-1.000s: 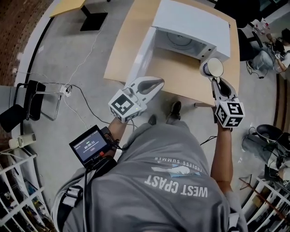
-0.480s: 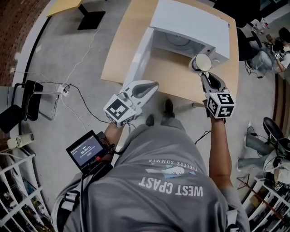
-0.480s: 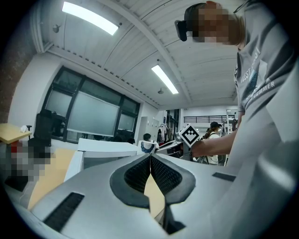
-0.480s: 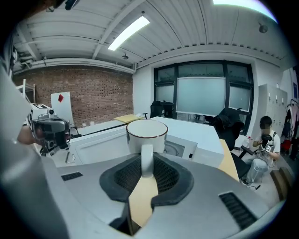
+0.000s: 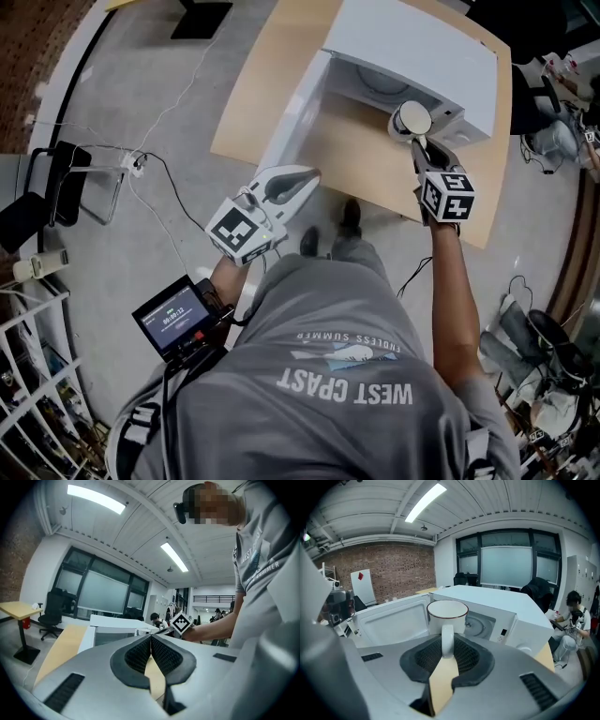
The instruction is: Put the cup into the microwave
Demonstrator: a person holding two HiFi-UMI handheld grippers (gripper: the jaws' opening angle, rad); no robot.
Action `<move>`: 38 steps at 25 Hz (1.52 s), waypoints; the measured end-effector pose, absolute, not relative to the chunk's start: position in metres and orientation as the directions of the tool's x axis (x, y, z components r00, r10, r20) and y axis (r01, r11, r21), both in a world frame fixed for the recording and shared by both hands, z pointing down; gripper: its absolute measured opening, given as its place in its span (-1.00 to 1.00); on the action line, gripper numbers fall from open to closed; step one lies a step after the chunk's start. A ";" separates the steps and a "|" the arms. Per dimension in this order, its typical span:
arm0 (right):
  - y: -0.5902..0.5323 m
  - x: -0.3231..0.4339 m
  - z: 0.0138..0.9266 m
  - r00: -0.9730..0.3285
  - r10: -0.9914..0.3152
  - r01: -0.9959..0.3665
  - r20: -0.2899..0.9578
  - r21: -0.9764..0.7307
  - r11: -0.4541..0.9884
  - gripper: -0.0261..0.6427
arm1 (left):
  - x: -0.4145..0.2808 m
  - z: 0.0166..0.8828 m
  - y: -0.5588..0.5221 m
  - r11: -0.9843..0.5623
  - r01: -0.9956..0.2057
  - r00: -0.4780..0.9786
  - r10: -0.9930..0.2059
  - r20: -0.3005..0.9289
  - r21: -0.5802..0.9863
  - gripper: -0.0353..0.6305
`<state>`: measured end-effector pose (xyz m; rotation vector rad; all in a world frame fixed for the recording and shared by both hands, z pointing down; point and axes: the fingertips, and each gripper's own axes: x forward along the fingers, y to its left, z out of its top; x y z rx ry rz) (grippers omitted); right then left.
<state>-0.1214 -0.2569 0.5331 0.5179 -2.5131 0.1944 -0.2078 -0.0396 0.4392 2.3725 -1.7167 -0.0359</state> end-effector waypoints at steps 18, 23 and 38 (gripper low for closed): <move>-0.307 -0.190 0.610 -0.731 -0.254 -0.391 0.633 -0.084 0.916 -0.71 | -0.235 0.460 -0.035 -0.168 -0.954 0.216 -0.960 0.176 0.250 -0.83; -0.314 -0.203 0.618 -0.723 -0.233 -0.380 0.650 -0.093 0.920 -0.71 | -0.237 0.463 -0.034 -0.143 -0.952 0.200 -0.960 0.195 0.271 -0.83; -0.332 -0.234 0.634 -0.728 -0.223 -0.375 0.648 -0.105 0.921 -0.71 | -0.245 0.471 -0.040 -0.104 -0.951 0.175 -0.957 0.231 0.291 -0.83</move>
